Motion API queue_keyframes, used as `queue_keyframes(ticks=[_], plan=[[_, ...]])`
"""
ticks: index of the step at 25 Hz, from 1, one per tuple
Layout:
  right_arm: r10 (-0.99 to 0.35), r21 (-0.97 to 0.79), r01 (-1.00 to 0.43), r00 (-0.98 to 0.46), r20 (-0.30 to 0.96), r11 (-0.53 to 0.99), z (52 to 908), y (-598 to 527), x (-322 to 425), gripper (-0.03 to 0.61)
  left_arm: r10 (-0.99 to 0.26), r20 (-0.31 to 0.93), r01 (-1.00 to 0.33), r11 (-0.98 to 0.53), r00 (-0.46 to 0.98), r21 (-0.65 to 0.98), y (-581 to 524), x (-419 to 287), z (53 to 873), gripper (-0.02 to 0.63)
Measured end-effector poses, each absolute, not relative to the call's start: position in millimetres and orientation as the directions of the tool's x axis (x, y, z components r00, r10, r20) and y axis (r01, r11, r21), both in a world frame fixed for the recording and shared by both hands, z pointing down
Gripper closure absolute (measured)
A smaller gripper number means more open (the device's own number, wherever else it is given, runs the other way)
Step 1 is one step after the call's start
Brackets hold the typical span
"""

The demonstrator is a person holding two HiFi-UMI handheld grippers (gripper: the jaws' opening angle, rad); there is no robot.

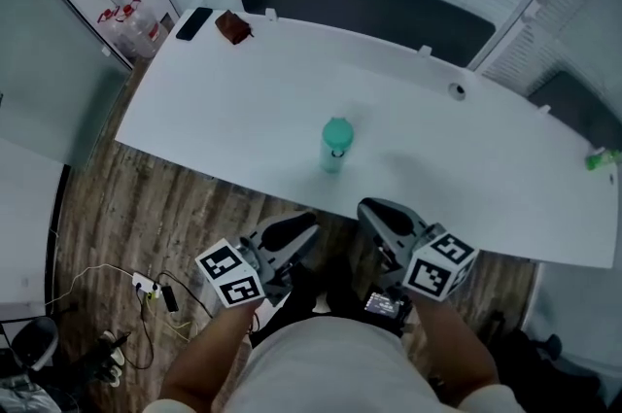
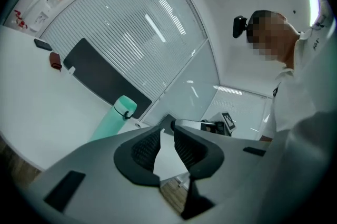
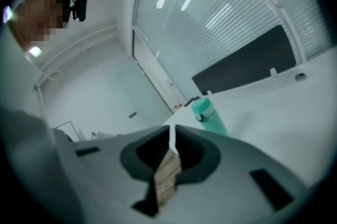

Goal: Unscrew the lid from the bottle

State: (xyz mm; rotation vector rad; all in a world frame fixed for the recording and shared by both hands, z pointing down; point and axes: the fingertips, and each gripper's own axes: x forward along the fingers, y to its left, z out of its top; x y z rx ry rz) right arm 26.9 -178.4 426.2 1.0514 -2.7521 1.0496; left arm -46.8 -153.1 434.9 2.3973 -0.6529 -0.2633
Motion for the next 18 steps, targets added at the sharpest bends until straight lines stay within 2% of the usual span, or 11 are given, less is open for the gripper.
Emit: queue_keyframes(ticks=[11, 12, 14, 18], plan=[[-0.652, -0.445, -0.697, -0.705, 0.280, 0.563, 440, -247, 19, 0.551, -0.561, 0.089, -0.529, -0.698, 0.823, 0.484, -226, -42, 466, 0.470], [-0.660, -0.419, -0.709, -0.696, 0.284, 0.567, 440, -252, 20, 0.539, -0.575, 0.107, -0.553, -0.693, 0.811, 0.463, -232, -43, 471, 0.458], [-0.674, -0.359, -0.733, -0.677, 0.297, 0.578, 442, -261, 20, 0.467, -0.598, 0.142, -0.595, -0.685, 0.789, 0.421, -245, -42, 481, 0.425], [-0.691, -0.234, -0.766, -0.641, 0.334, 0.599, 446, -278, 15, 0.401, -0.623, 0.219, -0.658, -0.679, 0.751, 0.326, -264, -35, 503, 0.353]])
